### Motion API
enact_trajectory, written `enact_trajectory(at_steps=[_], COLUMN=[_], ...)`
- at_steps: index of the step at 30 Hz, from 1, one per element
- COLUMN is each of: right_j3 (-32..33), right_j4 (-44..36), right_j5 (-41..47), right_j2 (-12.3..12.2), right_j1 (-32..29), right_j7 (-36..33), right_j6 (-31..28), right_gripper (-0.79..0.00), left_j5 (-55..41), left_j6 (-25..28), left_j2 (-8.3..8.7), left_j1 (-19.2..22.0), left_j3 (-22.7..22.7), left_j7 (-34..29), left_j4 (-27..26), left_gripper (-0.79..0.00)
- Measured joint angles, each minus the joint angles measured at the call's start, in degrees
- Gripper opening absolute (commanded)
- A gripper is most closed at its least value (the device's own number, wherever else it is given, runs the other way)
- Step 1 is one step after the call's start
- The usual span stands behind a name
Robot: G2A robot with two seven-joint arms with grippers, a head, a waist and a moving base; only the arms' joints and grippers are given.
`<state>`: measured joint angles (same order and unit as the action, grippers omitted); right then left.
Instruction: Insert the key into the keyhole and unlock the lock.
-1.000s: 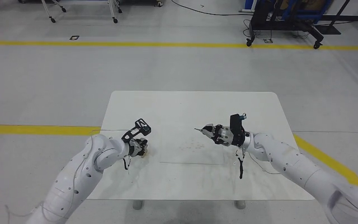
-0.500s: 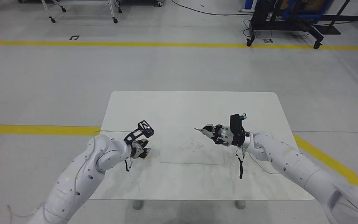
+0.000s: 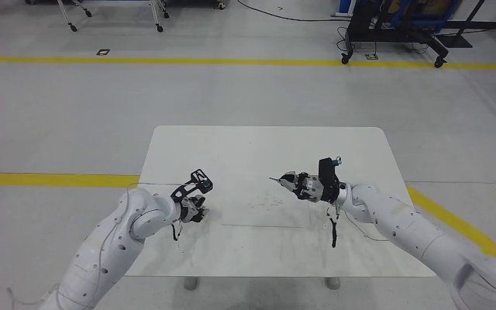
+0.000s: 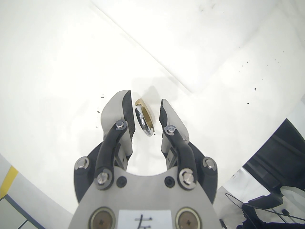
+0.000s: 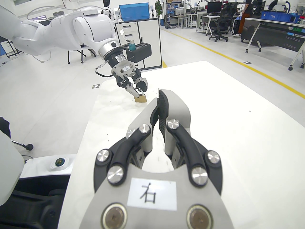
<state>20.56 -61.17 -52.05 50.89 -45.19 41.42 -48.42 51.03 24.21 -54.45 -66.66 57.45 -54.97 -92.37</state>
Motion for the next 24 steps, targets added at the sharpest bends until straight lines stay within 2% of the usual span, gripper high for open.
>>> enact_trajectory(at_steps=[2,5,17,24], right_j3=[0.0,0.0,0.0,0.0], right_j4=[0.0,0.0,0.0,0.0], right_j5=[0.0,0.0,0.0,0.0], right_j2=[0.0,0.0,0.0,0.0], right_j1=[0.0,0.0,0.0,0.0], right_j7=[0.0,0.0,0.0,0.0], right_j6=[0.0,0.0,0.0,0.0], right_gripper=[-0.785,-0.785,-0.785,-0.785], left_j5=[0.1,0.3,1.1,4.3], left_j6=[-0.3,-0.8,-0.7,-3.2], left_j2=[0.13,0.23,0.0,-0.38], left_j1=[-0.4,-0.8,-0.2,0.7], left_j3=[0.4,0.8,0.0,-1.0], left_j7=[-0.5,-1.0,-1.2,-0.9], left_j4=[-0.2,-0.5,-0.6,0.1], left_gripper=[-0.573,-0.785,-0.785,-0.785])
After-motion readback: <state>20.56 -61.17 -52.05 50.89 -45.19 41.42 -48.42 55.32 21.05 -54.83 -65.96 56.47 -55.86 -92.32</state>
